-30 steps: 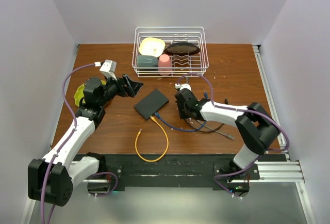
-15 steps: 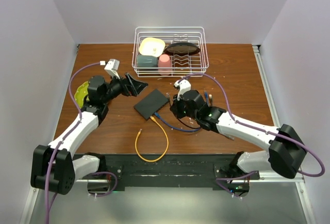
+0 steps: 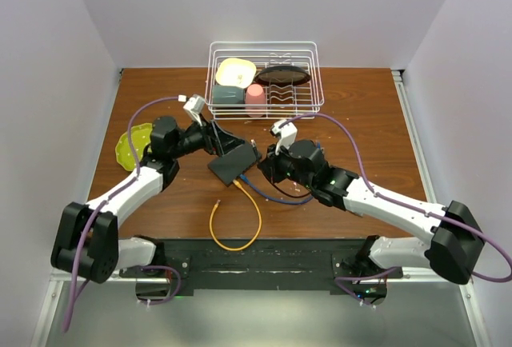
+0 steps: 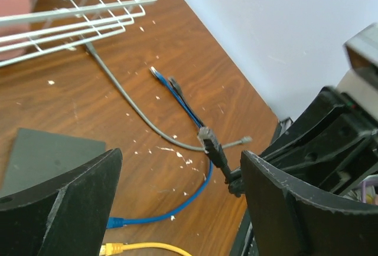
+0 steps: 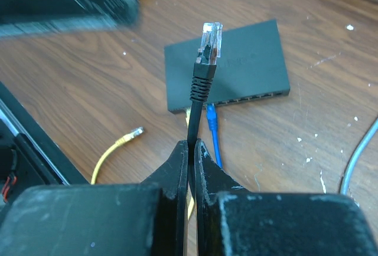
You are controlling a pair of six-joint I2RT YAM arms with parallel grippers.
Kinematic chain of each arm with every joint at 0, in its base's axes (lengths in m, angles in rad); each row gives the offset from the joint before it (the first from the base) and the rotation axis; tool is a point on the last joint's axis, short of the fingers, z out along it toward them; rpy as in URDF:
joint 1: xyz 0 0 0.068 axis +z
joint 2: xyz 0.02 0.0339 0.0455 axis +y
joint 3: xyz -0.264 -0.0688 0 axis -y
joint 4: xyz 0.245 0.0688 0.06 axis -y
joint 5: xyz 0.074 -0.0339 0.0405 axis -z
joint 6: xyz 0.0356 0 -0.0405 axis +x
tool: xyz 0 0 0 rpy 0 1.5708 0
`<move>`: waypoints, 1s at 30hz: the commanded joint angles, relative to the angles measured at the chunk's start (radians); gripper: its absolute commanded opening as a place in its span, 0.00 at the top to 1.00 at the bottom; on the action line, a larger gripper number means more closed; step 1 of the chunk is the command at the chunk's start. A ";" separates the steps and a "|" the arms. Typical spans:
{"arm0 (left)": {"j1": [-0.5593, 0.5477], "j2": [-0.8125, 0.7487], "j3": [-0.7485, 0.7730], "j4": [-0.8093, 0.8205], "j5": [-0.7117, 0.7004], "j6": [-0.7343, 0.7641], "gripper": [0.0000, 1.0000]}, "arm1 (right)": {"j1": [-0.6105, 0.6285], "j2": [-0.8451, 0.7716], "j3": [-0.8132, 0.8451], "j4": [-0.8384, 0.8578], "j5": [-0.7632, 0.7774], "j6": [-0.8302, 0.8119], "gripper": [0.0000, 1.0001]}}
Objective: Insert the plug into the switch port
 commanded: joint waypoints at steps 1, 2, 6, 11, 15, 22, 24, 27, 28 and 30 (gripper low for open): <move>-0.032 0.024 0.051 0.020 0.045 0.036 0.15 | 0.006 -0.031 -0.002 0.057 -0.021 -0.011 1.00; -0.038 0.032 0.055 0.021 0.044 0.040 0.16 | 0.006 -0.034 -0.002 0.057 -0.024 -0.009 1.00; -0.070 0.058 0.083 0.018 0.056 0.049 0.22 | 0.009 -0.034 0.002 0.056 -0.032 -0.008 1.00; -0.096 0.100 0.095 0.052 0.064 0.033 0.31 | 0.015 -0.031 0.007 0.051 -0.030 -0.009 1.00; -0.106 0.133 0.106 0.070 0.094 0.020 0.42 | 0.018 -0.037 0.007 0.053 -0.033 -0.009 1.00; -0.109 0.141 0.103 0.099 0.101 0.008 0.69 | 0.028 -0.026 0.002 0.057 -0.050 -0.017 1.00; -0.109 0.141 0.100 0.127 0.122 -0.007 0.79 | 0.032 -0.023 -0.001 0.062 -0.058 -0.018 1.00; -0.109 0.138 0.082 0.185 0.134 -0.038 1.00 | 0.035 -0.019 -0.007 0.068 -0.061 -0.026 1.00; -0.109 0.137 0.074 0.204 0.136 -0.041 1.00 | 0.038 -0.019 -0.010 0.068 -0.058 -0.027 1.00; -0.109 0.130 0.072 0.205 0.142 -0.040 1.00 | 0.038 -0.022 -0.009 0.059 -0.053 -0.027 1.00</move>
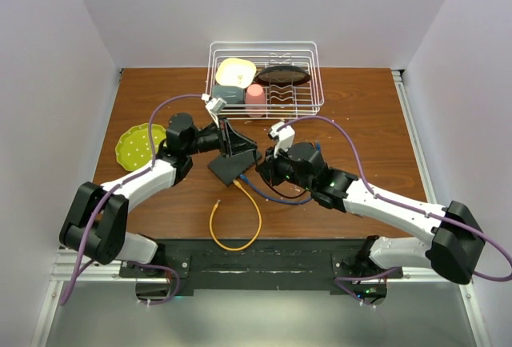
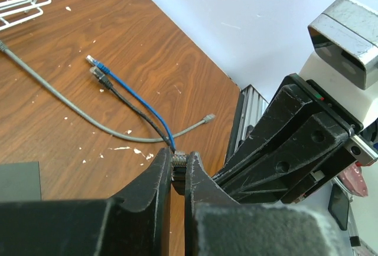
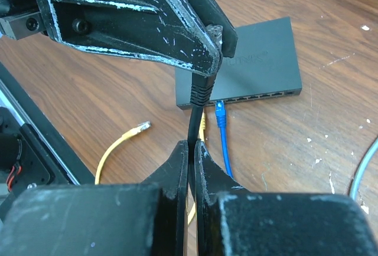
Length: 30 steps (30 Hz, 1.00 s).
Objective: Insert the plug into the switch port
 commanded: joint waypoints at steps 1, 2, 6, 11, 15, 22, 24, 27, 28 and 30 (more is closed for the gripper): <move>0.004 -0.021 0.007 0.093 0.012 -0.004 1.00 | 0.017 -0.017 0.004 0.046 -0.028 -0.019 0.98; 0.004 -0.027 0.007 0.090 0.013 0.007 1.00 | 0.017 -0.033 0.001 0.046 -0.025 -0.017 0.95; 0.004 -0.067 -0.009 0.093 0.015 0.037 1.00 | 0.017 -0.082 -0.021 0.060 -0.011 -0.014 0.68; 0.004 -0.123 -0.020 0.068 0.012 0.077 1.00 | 0.015 -0.166 -0.096 0.159 -0.034 0.006 0.49; 0.004 -0.163 -0.035 0.088 0.018 0.083 1.00 | 0.015 -0.203 -0.137 0.262 -0.129 0.003 0.43; 0.004 -0.211 -0.097 0.272 0.122 0.051 1.00 | 0.009 -0.234 -0.148 0.328 -0.212 -0.002 0.43; 0.004 -0.226 -0.126 0.327 0.158 0.033 1.00 | 0.003 -0.252 -0.157 0.347 -0.220 -0.002 0.44; 0.004 -0.257 -0.153 0.431 0.190 0.017 1.00 | -0.008 -0.257 -0.159 0.354 -0.246 -0.005 0.46; 0.004 -0.274 -0.160 0.451 0.197 0.001 1.00 | -0.008 -0.255 -0.157 0.354 -0.257 -0.005 0.47; 0.004 -0.289 -0.169 0.467 0.208 -0.001 1.00 | -0.013 -0.258 -0.156 0.356 -0.260 -0.003 0.48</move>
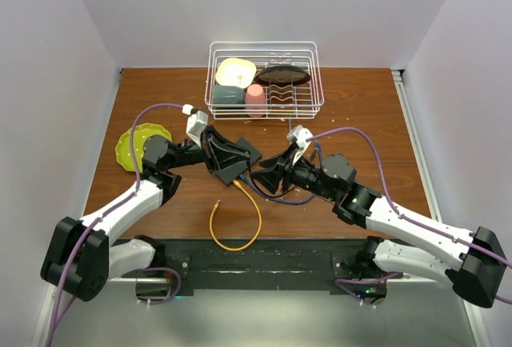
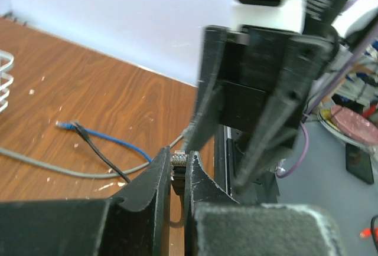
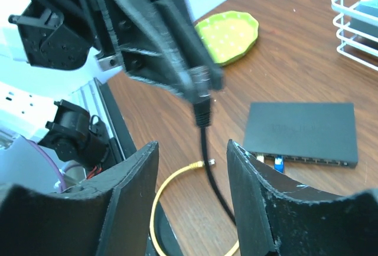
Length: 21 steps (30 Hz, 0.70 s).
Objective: Insert the plug into the switch port
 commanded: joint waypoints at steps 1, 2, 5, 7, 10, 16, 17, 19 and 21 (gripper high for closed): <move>0.003 -0.066 -0.017 0.171 0.066 -0.026 1.00 | -0.011 -0.018 0.002 0.072 -0.048 -0.004 0.49; 0.003 -0.070 -0.019 0.179 0.073 -0.028 1.00 | -0.013 -0.018 0.004 0.074 -0.058 -0.003 0.50; 0.003 -0.082 -0.027 0.194 0.075 -0.032 1.00 | -0.019 -0.014 0.011 0.080 -0.088 -0.004 0.51; 0.003 -0.080 -0.021 0.194 0.075 -0.035 1.00 | -0.021 -0.006 0.017 0.091 -0.103 -0.003 0.52; 0.003 -0.077 -0.019 0.196 0.075 -0.040 1.00 | -0.021 0.006 0.022 0.102 -0.109 0.007 0.53; 0.003 -0.076 -0.019 0.204 0.078 -0.049 1.00 | -0.021 0.029 0.022 0.132 -0.125 0.019 0.55; 0.003 -0.076 -0.019 0.207 0.078 -0.052 1.00 | -0.021 0.031 0.024 0.134 -0.123 0.017 0.55; 0.003 -0.076 -0.021 0.216 0.083 -0.058 1.00 | -0.021 0.037 0.025 0.143 -0.120 0.025 0.56; 0.003 -0.074 -0.022 0.217 0.081 -0.058 1.00 | -0.021 0.043 0.025 0.160 -0.121 0.028 0.56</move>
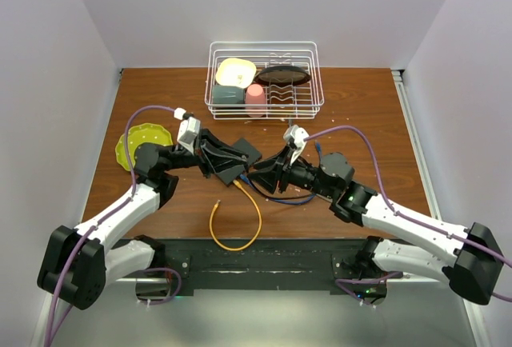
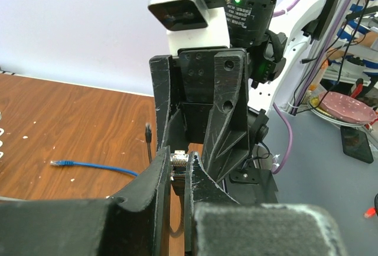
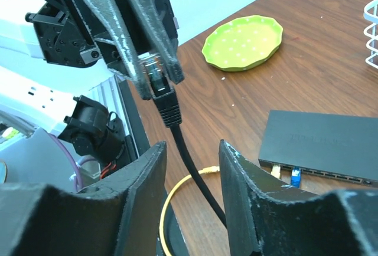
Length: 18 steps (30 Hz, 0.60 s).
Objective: Insert the plug into the switch port
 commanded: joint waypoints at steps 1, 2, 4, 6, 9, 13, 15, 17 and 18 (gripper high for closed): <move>0.003 -0.004 -0.008 0.066 0.006 -0.018 1.00 | -0.005 0.008 0.025 0.090 -0.021 0.020 0.57; 0.003 0.001 -0.009 0.067 0.005 -0.020 1.00 | -0.005 0.014 0.027 0.100 -0.021 0.021 0.57; 0.003 0.004 -0.006 0.069 0.008 -0.021 1.00 | -0.005 0.022 0.033 0.102 -0.020 0.026 0.57; 0.003 0.005 -0.001 0.069 0.012 -0.024 1.00 | -0.005 0.030 0.040 0.113 -0.024 0.029 0.58; 0.003 0.005 -0.005 0.069 0.009 -0.023 1.00 | -0.005 0.045 0.050 0.122 -0.036 0.035 0.59; 0.003 0.017 -0.003 0.081 0.012 -0.031 1.00 | -0.005 0.053 0.053 0.136 -0.041 0.044 0.62; 0.002 0.019 -0.001 0.081 0.017 -0.031 1.00 | -0.005 0.051 0.051 0.142 -0.036 0.047 0.62; 0.003 0.021 -0.003 0.081 0.017 -0.031 1.00 | -0.005 0.051 0.054 0.139 -0.032 0.049 0.62; 0.003 0.024 -0.001 0.081 0.017 -0.031 1.00 | -0.005 0.050 0.056 0.137 -0.032 0.049 0.62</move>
